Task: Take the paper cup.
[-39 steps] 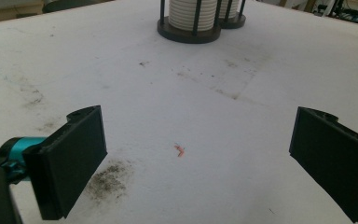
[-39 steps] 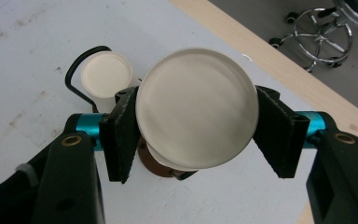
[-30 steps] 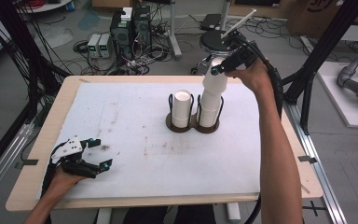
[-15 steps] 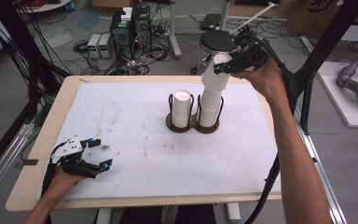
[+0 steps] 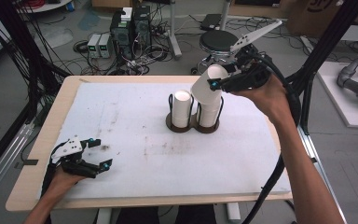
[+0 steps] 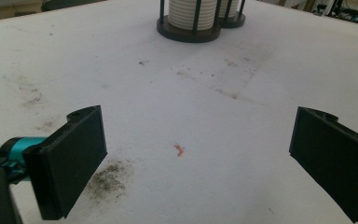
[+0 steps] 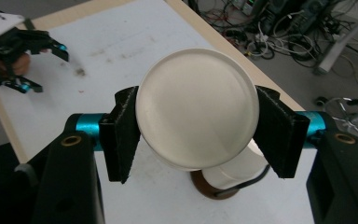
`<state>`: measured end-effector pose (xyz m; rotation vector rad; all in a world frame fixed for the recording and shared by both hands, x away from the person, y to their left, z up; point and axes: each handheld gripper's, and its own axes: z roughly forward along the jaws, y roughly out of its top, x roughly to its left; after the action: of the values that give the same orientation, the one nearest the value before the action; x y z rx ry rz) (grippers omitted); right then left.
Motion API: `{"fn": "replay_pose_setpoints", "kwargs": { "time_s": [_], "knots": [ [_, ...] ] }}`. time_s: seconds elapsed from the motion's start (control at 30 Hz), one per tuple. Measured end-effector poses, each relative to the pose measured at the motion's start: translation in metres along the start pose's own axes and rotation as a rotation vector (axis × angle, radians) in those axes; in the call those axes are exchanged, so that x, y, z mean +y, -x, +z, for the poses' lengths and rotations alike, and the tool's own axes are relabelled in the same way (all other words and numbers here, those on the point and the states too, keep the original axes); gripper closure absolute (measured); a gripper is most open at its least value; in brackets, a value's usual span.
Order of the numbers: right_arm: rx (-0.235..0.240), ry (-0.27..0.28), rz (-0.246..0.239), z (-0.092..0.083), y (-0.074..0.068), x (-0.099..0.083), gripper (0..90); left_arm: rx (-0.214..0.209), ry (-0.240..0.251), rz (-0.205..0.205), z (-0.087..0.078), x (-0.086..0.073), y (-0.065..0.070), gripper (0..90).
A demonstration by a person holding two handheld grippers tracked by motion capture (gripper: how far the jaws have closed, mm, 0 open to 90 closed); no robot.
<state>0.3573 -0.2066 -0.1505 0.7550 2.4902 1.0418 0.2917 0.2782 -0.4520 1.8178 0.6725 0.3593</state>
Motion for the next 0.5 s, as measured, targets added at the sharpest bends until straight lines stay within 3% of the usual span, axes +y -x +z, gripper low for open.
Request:
{"fn": "replay_pose_setpoints", "kwargs": {
  "time_s": [0.43, 0.5],
  "knots": [
    [0.112, 0.093, -0.015, 0.011, -0.012, -0.028, 37.4, 0.002, 0.001, 0.000, 0.000, 0.000, 0.001, 3.7],
    [0.146, 0.116, -0.023, 0.017, -0.014, -0.035, 37.5, 0.001, 0.001, 0.003, 0.000, 0.000, 0.001, 3.7]
  ]
}}
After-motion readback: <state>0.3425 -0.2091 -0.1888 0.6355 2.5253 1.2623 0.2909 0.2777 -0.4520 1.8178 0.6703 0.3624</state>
